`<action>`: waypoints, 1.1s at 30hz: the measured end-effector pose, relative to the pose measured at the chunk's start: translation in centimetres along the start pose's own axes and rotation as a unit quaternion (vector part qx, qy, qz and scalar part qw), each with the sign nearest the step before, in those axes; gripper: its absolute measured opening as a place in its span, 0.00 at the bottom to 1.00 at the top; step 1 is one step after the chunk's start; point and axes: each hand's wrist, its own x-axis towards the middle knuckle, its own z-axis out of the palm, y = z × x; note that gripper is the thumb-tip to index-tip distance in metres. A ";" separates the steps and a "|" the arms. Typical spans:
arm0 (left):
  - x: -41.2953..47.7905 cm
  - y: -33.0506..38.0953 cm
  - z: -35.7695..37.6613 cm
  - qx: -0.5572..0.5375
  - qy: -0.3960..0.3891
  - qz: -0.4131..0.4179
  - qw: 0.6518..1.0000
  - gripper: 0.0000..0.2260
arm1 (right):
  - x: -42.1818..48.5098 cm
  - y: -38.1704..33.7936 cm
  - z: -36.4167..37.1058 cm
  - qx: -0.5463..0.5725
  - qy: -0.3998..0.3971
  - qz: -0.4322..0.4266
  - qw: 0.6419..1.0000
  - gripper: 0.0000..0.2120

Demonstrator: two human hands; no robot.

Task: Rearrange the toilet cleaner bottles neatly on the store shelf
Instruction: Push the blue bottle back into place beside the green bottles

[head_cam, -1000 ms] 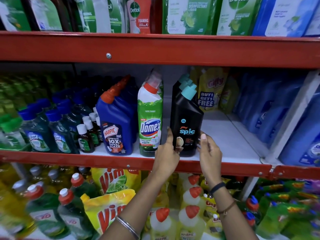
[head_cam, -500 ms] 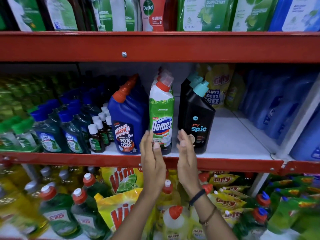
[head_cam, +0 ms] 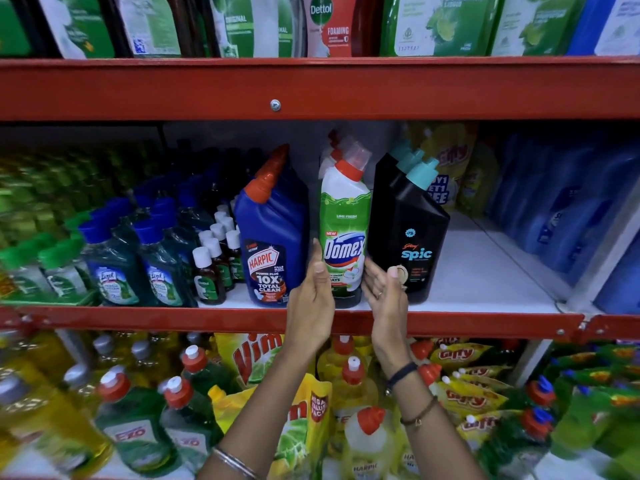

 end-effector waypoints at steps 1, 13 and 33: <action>0.0 0.0 0.0 0.001 -0.003 0.001 1.000 0.26 | -0.1 0.0 0.0 -0.004 0.008 -0.005 1.000 0.17; -1.9 -2.6 -1.7 -0.069 0.106 0.052 0.991 0.19 | -3.5 2.1 2.2 -0.172 0.122 -0.184 0.960 0.16; 1.2 -5.6 -9.1 -0.022 0.059 0.078 0.995 0.27 | -2.0 3.6 9.8 -0.125 0.031 -0.056 0.990 0.29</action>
